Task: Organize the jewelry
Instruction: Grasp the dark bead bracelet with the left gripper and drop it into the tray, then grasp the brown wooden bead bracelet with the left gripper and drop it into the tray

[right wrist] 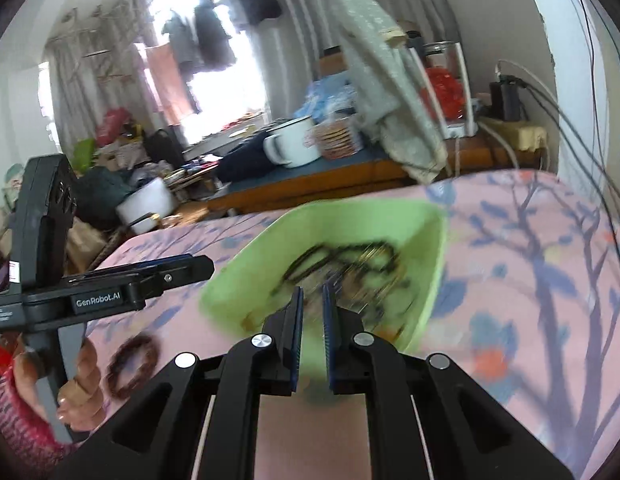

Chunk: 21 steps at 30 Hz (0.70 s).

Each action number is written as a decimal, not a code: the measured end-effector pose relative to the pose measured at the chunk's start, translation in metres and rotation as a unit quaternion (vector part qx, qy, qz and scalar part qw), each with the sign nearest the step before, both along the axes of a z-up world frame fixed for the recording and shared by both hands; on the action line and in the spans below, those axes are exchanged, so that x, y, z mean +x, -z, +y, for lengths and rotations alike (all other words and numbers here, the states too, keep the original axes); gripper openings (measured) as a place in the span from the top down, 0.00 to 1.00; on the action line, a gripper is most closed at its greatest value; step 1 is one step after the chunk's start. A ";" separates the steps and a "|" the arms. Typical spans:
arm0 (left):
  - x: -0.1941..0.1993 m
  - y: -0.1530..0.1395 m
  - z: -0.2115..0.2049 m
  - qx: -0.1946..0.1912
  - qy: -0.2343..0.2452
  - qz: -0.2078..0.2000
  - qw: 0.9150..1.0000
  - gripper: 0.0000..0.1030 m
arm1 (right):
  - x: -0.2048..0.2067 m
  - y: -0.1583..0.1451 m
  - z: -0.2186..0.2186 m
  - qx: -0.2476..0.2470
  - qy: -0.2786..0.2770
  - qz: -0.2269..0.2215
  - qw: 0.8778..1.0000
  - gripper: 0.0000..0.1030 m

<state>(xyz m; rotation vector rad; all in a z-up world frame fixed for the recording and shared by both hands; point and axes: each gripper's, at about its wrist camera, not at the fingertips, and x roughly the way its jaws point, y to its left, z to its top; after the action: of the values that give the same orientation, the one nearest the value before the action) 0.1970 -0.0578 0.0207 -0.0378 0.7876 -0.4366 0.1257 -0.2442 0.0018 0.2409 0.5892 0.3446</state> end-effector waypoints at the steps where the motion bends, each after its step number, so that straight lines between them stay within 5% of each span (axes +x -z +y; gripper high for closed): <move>1: -0.012 0.003 0.011 -0.002 -0.002 0.000 1.000 0.63 | -0.007 0.001 0.004 0.005 -0.006 0.002 1.000 1.00; 7: -0.052 0.009 0.083 -0.026 -0.059 0.006 0.998 0.63 | -0.039 0.005 0.041 0.029 -0.047 0.008 0.998 1.00; 13: -0.067 0.020 0.149 -0.033 -0.121 0.029 0.992 0.63 | -0.029 0.017 0.085 0.014 -0.097 0.068 0.993 1.00; 17: -0.073 0.031 0.159 -0.051 -0.111 0.057 0.991 0.63 | -0.021 0.016 0.122 -0.010 -0.130 0.075 0.989 0.90; 21: -0.082 0.039 0.147 -0.022 -0.086 0.055 0.994 0.59 | -0.007 0.017 0.155 -0.039 -0.152 0.092 0.983 0.88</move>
<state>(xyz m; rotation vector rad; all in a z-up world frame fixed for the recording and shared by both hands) 0.1152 0.0892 -0.0185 -0.1705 0.8760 -0.2889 0.1191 -0.0896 -0.0151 0.1066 0.8237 0.5975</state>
